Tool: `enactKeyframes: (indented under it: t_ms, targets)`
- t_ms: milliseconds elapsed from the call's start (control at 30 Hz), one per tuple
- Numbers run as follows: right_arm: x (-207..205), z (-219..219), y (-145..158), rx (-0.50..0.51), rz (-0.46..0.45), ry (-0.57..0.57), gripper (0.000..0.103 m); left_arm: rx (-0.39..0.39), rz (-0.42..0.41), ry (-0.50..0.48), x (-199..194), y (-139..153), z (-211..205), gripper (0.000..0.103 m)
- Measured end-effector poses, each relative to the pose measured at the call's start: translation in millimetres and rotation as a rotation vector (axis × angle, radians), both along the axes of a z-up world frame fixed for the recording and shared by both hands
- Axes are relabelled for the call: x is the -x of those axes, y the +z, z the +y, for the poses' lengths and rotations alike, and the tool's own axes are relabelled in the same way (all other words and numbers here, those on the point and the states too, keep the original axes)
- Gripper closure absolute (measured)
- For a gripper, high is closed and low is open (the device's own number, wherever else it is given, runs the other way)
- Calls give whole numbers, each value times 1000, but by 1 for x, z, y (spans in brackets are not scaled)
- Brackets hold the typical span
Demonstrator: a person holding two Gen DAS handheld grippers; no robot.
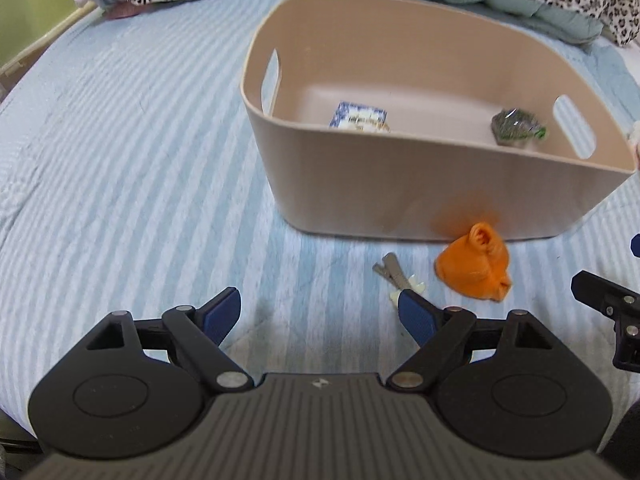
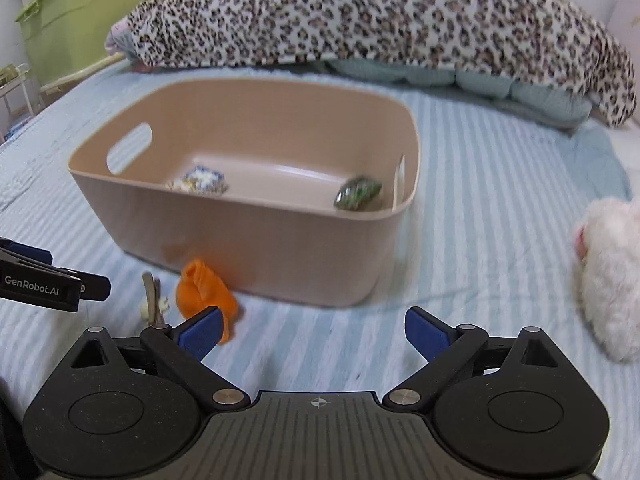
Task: Organize objects
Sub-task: 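Grasp the keys with the left tool while the right tool grasps the orange cloth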
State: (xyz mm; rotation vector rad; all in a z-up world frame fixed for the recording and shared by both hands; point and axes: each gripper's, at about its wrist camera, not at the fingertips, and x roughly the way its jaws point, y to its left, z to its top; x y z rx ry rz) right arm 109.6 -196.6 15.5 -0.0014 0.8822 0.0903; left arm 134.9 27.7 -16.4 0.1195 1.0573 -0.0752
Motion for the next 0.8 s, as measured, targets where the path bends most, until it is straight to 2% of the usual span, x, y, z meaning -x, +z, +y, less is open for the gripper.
enactKeyframes:
  t_ms: [167,300,500,667,800]
  targets:
    - [-6,1,-20,-10,41,3,4,8,31,12,-8,-15,2,17]
    - [-12,5,-32,-19,69,17,4,18,10,24,-13,-21,2,17]
    - [-20,9,-43,-29,91,29,4,98,-4,60,-27,-27,0,17]
    - [-22,15,-48,-40,104,45,4,33,-6,46,-27,-43,-12,17]
    - [-20,19,-47,-60,109,69,4,17,-19,17,-22,-43,-14,19]
